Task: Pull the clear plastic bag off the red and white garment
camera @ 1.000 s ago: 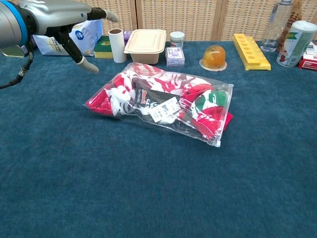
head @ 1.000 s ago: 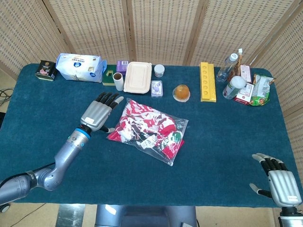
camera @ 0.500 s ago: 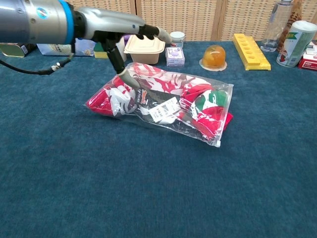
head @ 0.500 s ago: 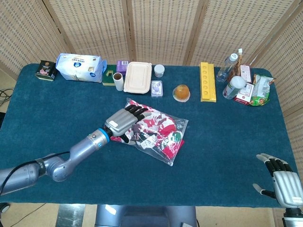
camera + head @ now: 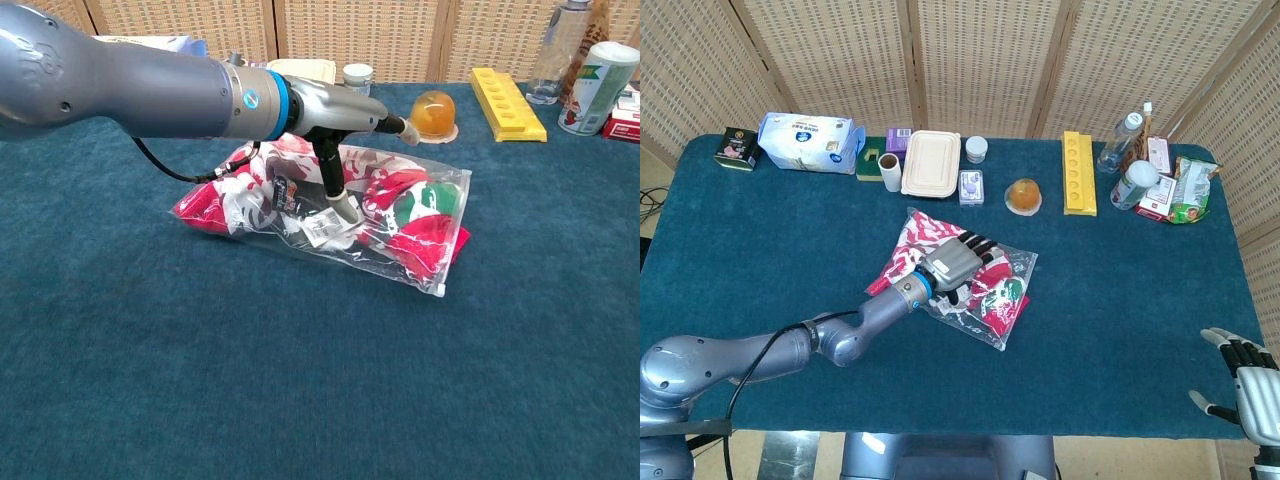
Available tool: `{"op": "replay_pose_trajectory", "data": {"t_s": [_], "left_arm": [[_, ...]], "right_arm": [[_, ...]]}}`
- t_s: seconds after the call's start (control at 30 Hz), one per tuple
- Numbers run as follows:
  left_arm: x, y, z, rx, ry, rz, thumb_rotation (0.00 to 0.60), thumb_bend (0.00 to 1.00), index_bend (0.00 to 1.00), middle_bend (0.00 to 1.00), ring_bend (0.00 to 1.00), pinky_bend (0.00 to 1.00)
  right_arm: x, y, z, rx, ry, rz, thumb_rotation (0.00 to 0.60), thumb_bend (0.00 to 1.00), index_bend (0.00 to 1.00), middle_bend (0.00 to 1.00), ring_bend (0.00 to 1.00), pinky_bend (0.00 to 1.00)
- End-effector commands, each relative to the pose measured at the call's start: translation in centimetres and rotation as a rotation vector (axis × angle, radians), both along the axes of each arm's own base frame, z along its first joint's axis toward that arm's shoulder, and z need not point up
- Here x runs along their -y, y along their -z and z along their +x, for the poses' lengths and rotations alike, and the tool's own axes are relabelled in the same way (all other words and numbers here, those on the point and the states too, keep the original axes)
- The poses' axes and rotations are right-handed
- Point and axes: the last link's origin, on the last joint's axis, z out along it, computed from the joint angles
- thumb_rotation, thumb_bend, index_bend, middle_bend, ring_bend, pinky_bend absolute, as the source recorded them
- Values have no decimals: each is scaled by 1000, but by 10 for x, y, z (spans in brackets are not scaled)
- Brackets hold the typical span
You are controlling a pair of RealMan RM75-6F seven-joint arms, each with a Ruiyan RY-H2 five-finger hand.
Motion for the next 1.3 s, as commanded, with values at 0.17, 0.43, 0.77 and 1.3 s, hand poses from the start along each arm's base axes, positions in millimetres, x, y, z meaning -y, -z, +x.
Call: {"op": "replay_pose_trajectory", "data": {"t_s": [0.17, 0.43, 0.77, 1.3], "left_arm": [[-4, 31, 8, -58, 3, 26, 600, 5, 0, 25, 0, 52], [-10, 41, 4, -102, -22, 45, 600, 79, 82, 71, 40, 142], [-10, 56, 5, -136, 0, 59, 600, 386, 539, 423, 418, 523], [-7, 26, -17, 136, -32, 73, 600, 474, 796, 688, 678, 734]], "right_arm": [[-4, -3, -2, 1, 12, -16, 600, 108, 204, 239, 233, 216], [-5, -4, -3, 4, 19, -19, 600, 108, 204, 239, 233, 216], [-5, -3, 1, 8, 19, -17, 600, 108, 204, 239, 233, 216], [-1, 0, 15, 14, -34, 2, 600, 107, 204, 239, 233, 218]]}}
